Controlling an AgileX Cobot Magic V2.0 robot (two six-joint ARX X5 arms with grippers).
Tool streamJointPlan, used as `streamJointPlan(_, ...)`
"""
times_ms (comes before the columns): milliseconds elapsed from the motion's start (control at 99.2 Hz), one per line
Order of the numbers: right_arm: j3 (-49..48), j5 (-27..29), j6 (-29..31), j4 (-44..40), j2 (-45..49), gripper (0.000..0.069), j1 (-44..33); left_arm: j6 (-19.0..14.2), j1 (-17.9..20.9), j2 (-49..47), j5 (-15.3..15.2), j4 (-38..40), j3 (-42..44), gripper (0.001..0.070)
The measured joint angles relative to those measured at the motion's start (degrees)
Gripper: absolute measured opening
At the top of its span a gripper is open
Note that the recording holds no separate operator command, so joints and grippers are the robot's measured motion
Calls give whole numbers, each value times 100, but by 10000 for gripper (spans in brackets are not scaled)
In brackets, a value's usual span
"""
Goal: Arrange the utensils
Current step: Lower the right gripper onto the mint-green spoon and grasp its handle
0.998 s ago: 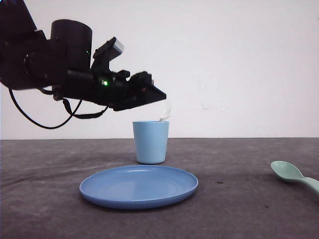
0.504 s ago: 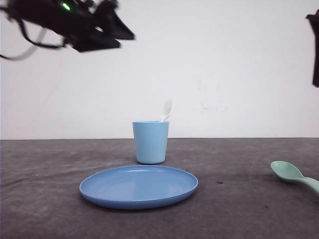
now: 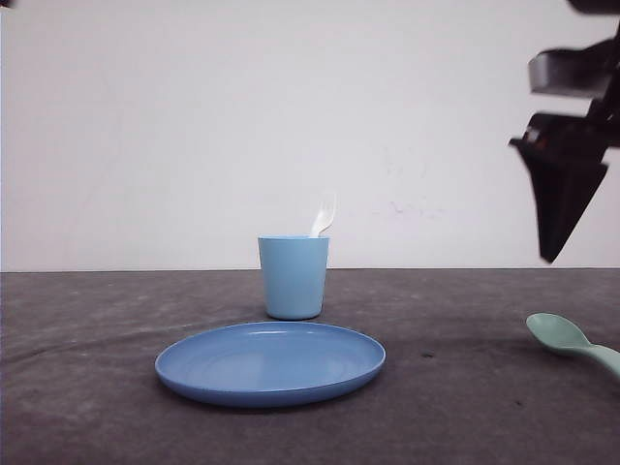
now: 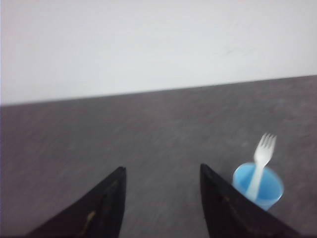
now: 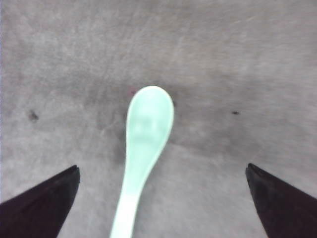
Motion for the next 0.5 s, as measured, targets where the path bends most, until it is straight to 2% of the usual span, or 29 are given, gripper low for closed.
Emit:
streamJointPlan(171,0,2,142,354,446,660,98,68,264,-404,-76,-1123,-9,273)
streamJointPlan(504,0,28,356,918,1117,639,267,85,356,-566,-79,-1552,-66,273)
